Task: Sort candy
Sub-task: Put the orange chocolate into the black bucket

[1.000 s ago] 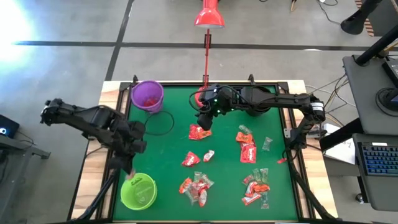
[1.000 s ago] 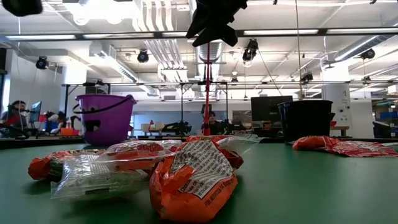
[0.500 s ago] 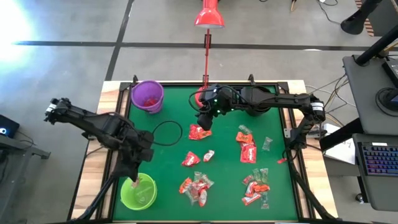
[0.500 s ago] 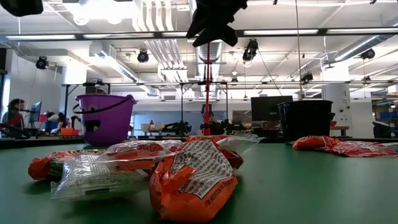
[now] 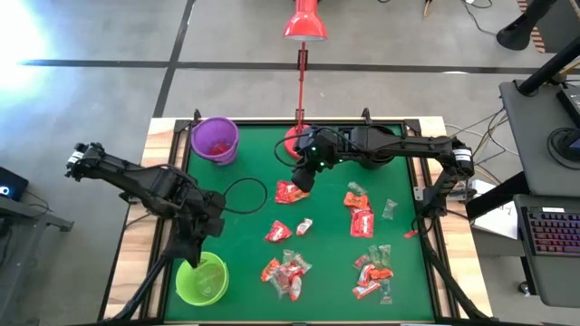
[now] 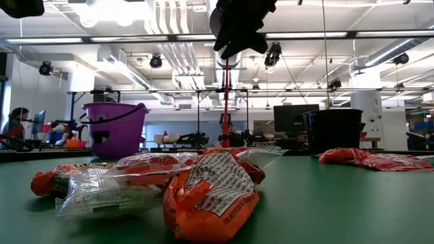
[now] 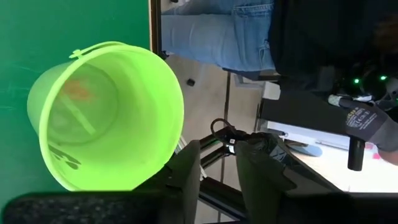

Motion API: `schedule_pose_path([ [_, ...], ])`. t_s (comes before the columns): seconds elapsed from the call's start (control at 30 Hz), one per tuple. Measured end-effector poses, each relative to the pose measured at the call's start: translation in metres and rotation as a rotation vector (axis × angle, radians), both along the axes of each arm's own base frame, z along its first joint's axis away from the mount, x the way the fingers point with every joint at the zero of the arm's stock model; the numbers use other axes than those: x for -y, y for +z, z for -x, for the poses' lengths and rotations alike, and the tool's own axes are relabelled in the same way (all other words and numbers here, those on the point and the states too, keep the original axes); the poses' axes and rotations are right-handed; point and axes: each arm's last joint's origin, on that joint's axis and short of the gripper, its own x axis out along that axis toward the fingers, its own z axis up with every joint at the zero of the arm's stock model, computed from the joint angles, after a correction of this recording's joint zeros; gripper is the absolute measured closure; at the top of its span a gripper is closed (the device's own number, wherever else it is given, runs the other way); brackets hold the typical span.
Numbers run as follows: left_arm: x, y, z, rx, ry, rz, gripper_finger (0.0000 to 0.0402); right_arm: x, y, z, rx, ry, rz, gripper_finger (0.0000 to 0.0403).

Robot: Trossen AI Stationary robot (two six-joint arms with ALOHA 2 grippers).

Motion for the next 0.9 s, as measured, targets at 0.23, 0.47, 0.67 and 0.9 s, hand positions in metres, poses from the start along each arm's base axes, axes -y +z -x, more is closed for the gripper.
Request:
schedule_pose_path([
  [0.23,-0.003,-0.003,0.003,0.018,0.032,-0.104,0.0297,-0.001,-0.004,0.005,-0.066,-0.044,-0.047,0.0250],
  [0.47,-0.018,-0.004,0.019,0.075,0.158,-0.446,0.0297,-0.003,-0.016,0.024,-0.290,-0.129,-0.085,0.0250],
  [0.67,-0.028,0.004,0.031,0.164,0.257,-0.590,0.0297,-0.004,-0.026,0.049,-0.563,-0.227,0.013,0.0250],
  [0.9,-0.035,0.013,0.044,0.236,0.320,-0.618,0.0297,-0.005,-0.057,0.063,-0.754,-0.156,0.054,0.0257],
])
